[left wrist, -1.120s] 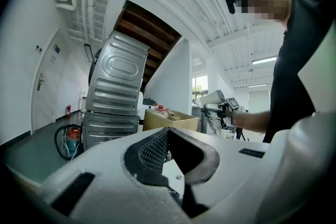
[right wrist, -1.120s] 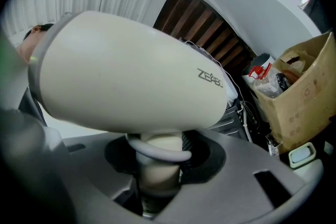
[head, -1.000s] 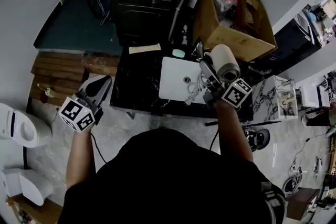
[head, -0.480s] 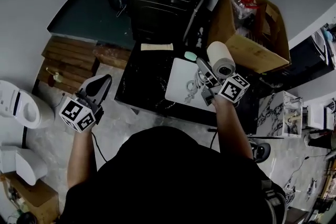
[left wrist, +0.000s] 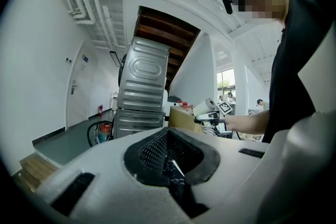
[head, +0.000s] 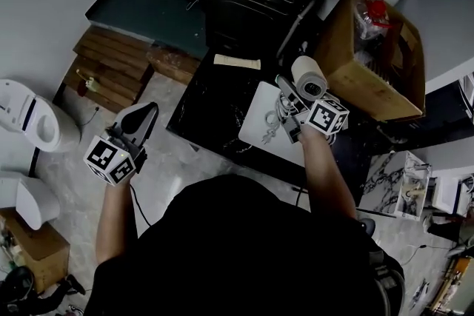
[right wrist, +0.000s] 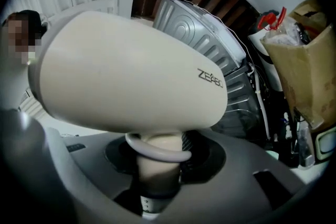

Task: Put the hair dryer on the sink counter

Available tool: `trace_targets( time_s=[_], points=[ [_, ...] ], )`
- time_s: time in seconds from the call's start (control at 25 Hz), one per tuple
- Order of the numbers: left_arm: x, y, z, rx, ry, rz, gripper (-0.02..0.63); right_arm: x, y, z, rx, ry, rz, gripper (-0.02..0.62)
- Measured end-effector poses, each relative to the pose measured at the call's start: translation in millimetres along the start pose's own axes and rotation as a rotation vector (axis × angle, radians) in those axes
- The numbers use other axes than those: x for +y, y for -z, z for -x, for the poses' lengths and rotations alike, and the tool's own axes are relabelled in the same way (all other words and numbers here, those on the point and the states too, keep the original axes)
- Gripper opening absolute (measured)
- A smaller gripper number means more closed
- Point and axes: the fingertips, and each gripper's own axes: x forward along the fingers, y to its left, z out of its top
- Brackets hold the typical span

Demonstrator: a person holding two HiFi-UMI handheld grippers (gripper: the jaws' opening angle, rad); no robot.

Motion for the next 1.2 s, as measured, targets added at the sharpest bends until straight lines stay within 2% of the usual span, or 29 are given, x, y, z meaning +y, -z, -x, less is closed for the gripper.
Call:
trace_targets(
  time_s=[0.2, 0.48, 1.2],
  points=[
    [4, 12, 5, 0.009, -0.048, 0.028, 0.015, -33, 20, -24, 0.067, 0.054, -0.057, 0.166],
    [6, 30, 13, 0.033, -0.107, 0.061, 0.015, -65, 53, -51, 0.150, 0.073, -0.150, 0.166],
    [21, 53, 21, 0.067, -0.203, 0.123, 0.015, -112, 145, -116, 0.412, 0.133, -0.120, 0.166]
  ],
)
